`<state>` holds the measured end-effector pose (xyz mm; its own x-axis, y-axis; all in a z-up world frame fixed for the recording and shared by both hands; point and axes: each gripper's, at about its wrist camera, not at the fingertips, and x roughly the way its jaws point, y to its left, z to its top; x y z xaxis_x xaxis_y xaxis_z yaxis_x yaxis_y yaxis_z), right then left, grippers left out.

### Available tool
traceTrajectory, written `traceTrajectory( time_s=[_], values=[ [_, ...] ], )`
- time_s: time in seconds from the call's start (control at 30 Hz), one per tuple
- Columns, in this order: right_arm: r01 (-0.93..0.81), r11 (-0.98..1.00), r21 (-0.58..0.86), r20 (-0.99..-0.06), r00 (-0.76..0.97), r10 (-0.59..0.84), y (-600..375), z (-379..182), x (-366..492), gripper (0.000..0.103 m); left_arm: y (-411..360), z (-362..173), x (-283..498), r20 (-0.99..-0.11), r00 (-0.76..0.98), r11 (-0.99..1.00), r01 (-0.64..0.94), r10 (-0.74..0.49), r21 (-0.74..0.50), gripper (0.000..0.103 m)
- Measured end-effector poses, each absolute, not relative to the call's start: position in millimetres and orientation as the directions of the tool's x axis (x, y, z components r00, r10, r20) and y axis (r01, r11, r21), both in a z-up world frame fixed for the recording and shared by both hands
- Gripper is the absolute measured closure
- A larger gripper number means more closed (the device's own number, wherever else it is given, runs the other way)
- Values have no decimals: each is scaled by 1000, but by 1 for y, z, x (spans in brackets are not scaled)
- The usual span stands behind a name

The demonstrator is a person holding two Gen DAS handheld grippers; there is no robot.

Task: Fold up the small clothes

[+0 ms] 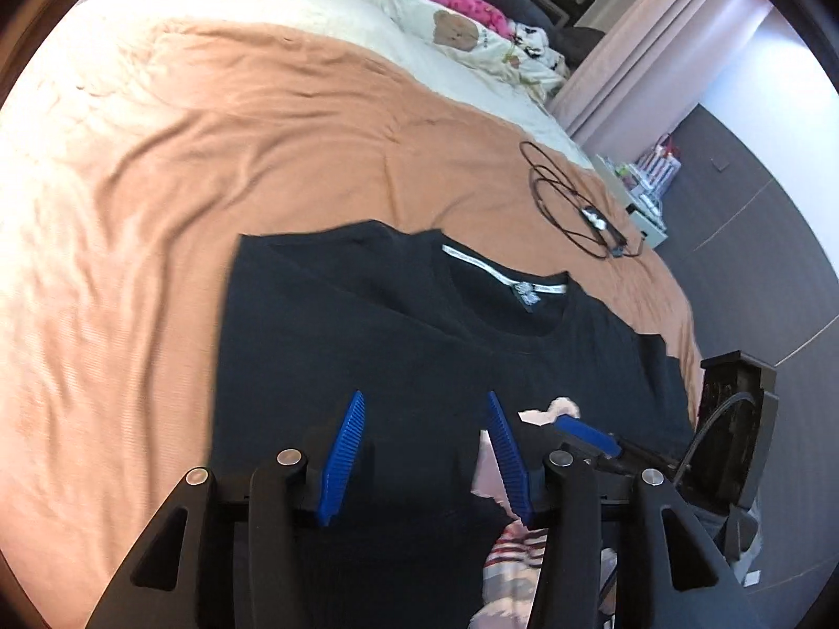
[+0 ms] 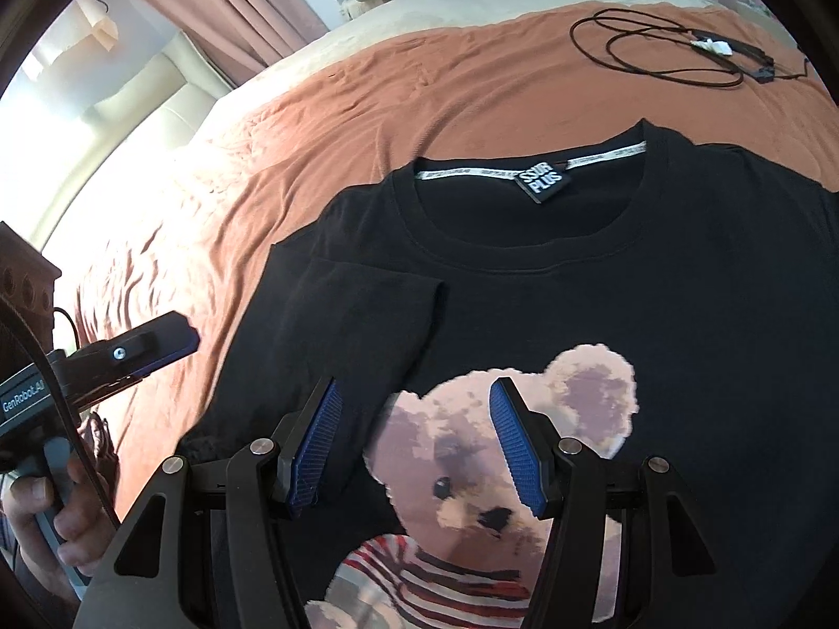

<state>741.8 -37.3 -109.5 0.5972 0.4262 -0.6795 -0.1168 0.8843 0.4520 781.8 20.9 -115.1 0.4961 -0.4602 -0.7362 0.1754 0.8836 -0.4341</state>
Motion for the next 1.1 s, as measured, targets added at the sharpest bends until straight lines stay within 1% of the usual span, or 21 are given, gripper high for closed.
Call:
traceTrajectory(
  time_s=[0.1, 0.4, 0.5, 0.53, 0.57, 0.67, 0.7, 0.73, 0.77, 0.8, 0.83, 0.87, 1.1],
  values=[
    [-120, 877, 466, -676, 590, 441, -31, -113, 750, 46, 37, -115, 779, -766, 507, 915, 142, -394, -377, 52],
    [-84, 863, 499, -695, 555, 456, -17, -129, 774, 46, 73, -142, 775, -839, 466, 958, 86, -282, -274, 54],
    [-74, 873, 483, -714, 544, 441, -9, -135, 780, 49, 79, -157, 773, -863, 436, 966, 75, -255, -247, 60],
    [-68, 874, 481, -723, 534, 439, -6, -138, 783, 52, 80, -161, 773, -870, 426, 967, 73, -250, -242, 61],
    [-62, 878, 475, -730, 529, 432, -4, -140, 785, 54, 82, -166, 772, -876, 416, 969, 71, -243, -235, 61],
    [-64, 887, 458, -736, 531, 419, 3, -141, 791, 55, 82, -179, 770, -895, 382, 973, 75, -230, -218, 61],
    [-64, 886, 459, -736, 531, 420, 4, -141, 793, 57, 81, -182, 769, -899, 369, 972, 81, -234, -220, 61],
    [-64, 886, 459, -737, 530, 419, 5, -141, 795, 64, 81, -186, 767, -905, 354, 971, 90, -237, -220, 61],
    [-62, 889, 454, -742, 526, 416, 7, -142, 799, 74, 80, -189, 766, -908, 345, 972, 95, -236, -216, 61],
    [-61, 893, 447, -747, 523, 410, 8, -143, 801, 80, 80, -192, 764, -914, 336, 973, 107, -229, -205, 62],
    [-64, 900, 432, -755, 519, 400, 10, -144, 804, 94, 80, -193, 762, -915, 334, 973, 117, -225, -197, 63],
    [-68, 903, 425, -759, 518, 396, 11, -143, 803, 96, 80, -192, 760, -916, 332, 974, 124, -223, -192, 64],
    [-69, 945, 320, -801, 514, 308, 24, -133, 783, 95, 88, -186, 742, -925, 312, 973, 135, -219, -185, 64]
  ],
)
